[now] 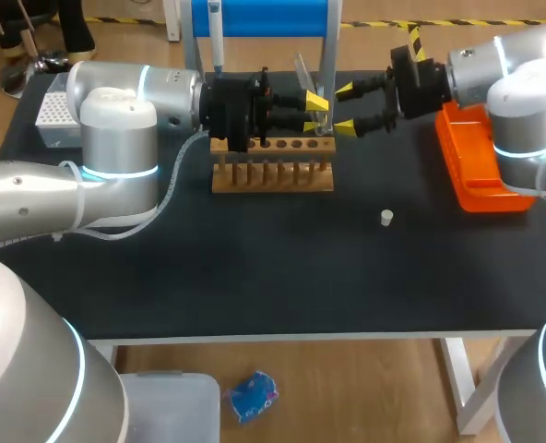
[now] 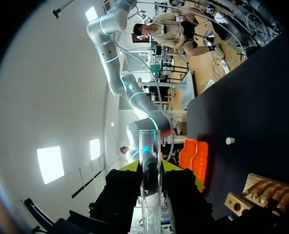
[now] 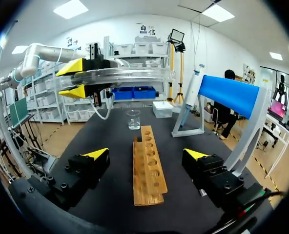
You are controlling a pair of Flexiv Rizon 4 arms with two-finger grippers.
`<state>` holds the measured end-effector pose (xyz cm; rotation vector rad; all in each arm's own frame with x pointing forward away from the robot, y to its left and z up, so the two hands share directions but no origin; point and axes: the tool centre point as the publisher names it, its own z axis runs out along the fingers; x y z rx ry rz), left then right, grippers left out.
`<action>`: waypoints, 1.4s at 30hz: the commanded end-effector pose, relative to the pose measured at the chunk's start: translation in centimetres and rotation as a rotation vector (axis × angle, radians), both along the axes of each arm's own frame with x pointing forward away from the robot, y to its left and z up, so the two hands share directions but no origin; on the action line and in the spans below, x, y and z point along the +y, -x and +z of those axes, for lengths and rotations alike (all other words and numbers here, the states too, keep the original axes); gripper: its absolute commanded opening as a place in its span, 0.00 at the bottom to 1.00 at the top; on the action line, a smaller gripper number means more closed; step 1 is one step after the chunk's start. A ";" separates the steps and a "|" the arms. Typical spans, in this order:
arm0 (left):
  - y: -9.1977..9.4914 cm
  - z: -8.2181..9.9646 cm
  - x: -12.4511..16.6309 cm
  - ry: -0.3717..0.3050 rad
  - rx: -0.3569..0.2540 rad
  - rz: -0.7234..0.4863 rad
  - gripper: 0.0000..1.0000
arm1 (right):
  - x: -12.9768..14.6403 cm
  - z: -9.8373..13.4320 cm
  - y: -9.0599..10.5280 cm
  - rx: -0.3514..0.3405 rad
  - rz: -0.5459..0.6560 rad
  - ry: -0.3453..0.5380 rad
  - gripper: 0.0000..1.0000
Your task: Invert the test tube, pick up the pipette, mount the tip to pipette, aspirate from beaker and dispense into the tube, eject the tip, return the pipette, and cap with the stopper.
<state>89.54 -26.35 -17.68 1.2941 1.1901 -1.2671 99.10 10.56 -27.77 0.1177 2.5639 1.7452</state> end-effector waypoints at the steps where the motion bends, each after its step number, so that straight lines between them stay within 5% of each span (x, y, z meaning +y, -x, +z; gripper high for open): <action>1: 0.0 0.0 0.0 0.000 -0.002 -0.001 0.00 | -0.8 -0.7 0.1 -0.017 0.010 -0.035 1.00; 16: 0.0 0.4 0.2 -0.002 0.012 0.004 0.00 | -1.3 -1.0 -0.1 -0.038 0.020 -0.018 1.00; 20: -0.2 2.3 0.8 -0.026 0.182 -0.010 0.00 | -1.3 -1.0 -0.1 -0.038 0.020 -0.018 1.00; 24: -0.7 3.4 1.5 0.027 0.565 -0.002 0.00 | -1.3 -1.0 -0.1 -0.038 0.020 -0.018 1.00; 26: -0.7 4.0 1.5 0.072 0.638 -0.036 0.00 | -1.3 -1.0 -0.1 -0.038 0.020 -0.018 1.00; 42: -0.8 4.3 1.6 0.077 0.645 -0.024 0.00 | -1.3 -1.0 -0.1 -0.038 0.020 -0.018 1.00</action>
